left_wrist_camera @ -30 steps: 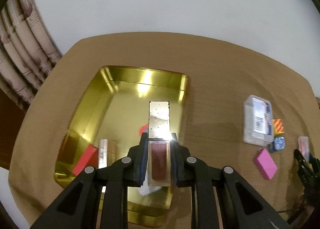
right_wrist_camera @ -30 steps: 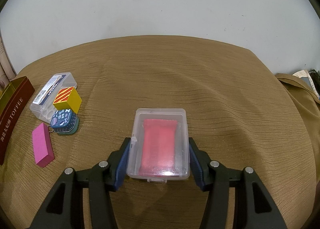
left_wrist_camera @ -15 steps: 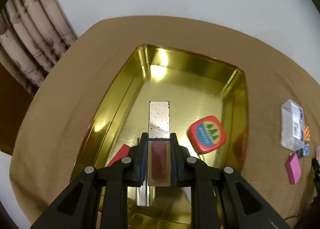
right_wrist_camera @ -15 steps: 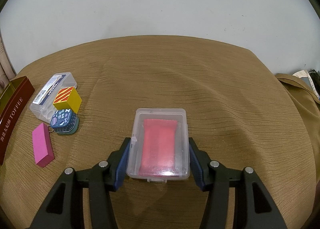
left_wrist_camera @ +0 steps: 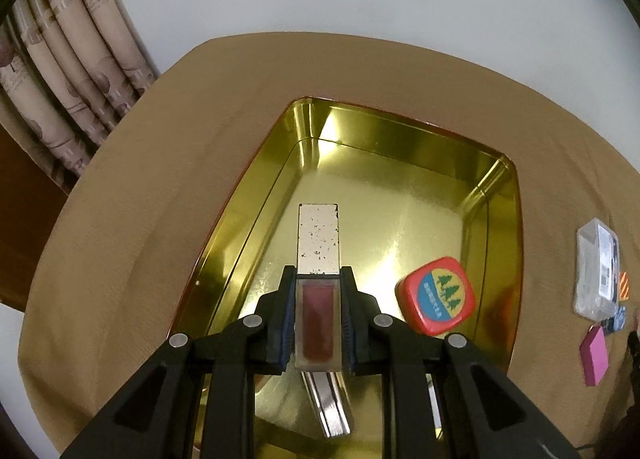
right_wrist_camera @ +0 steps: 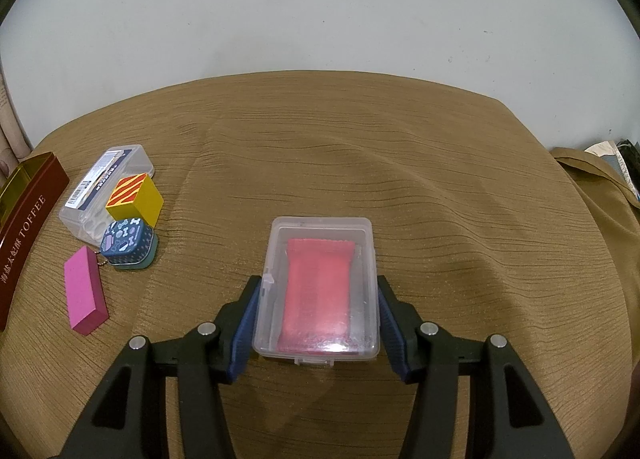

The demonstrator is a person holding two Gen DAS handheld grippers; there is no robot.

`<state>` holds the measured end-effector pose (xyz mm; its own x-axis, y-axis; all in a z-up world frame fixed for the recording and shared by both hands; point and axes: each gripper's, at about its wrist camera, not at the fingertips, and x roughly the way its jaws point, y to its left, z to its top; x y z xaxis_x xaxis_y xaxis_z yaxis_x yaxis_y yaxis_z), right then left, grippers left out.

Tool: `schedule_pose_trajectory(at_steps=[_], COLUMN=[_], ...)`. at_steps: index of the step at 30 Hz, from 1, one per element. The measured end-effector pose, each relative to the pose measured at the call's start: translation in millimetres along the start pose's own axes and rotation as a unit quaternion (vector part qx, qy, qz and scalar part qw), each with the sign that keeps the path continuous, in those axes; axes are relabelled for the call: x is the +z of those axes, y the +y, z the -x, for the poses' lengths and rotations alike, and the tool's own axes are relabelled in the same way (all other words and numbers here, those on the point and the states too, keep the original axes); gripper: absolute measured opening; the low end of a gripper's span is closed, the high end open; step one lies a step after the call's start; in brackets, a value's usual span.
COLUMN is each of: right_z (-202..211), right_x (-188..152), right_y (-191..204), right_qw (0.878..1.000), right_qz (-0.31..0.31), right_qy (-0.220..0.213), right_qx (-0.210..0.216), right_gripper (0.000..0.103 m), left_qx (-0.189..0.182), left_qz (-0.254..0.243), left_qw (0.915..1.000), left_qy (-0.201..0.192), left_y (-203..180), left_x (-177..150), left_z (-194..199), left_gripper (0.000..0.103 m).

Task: Organize rigid objects
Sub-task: 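Carry the lip gloss into the gold tin and open the left gripper, then withdraw the left gripper up from the gold tin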

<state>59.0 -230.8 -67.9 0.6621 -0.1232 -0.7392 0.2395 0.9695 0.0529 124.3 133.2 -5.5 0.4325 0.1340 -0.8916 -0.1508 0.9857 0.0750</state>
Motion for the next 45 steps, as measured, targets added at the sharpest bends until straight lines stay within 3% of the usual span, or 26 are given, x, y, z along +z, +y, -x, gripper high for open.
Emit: schedule_pose_trajectory(at_steps=[8, 26, 32, 38, 45], right_z=[-0.2, -0.7, -0.9, -1.2, -1.4], right_x=[-0.3, 0.3, 0.2, 0.0, -0.6], right_y=[0.6, 0.0, 0.4, 0.8, 0.2], right_qw=[1.0, 1.0, 1.0, 1.0, 1.0], right_qz=[0.0, 0.002, 0.003, 0.003, 0.004], right_qy=[0.0, 0.0, 0.0, 0.0, 0.0], right_qx=[0.0, 0.0, -0.001, -0.001, -0.003], right_gripper=[0.056, 0.056, 0.056, 0.056, 0.056], left_qx=[0.002, 0.009, 0.005, -0.009, 0.011], left_qz=[-0.038, -0.049, -0.054, -0.052, -0.06], left_qw=[0.9993, 0.9986, 0.9985, 0.9986, 0.9973], left_qy=[-0.004, 0.018, 0.003, -0.01, -0.041], left_y=[-20.2, -20.6, -21.7, -9.8, 13.2], left_x=[11.8, -1.2, -3.7, -16.4, -40.5], left_z=[-6.5, -30.2, -15.5, 7.0, 39.0], left_gripper=[0.018, 0.021, 0.021, 0.029, 0.035])
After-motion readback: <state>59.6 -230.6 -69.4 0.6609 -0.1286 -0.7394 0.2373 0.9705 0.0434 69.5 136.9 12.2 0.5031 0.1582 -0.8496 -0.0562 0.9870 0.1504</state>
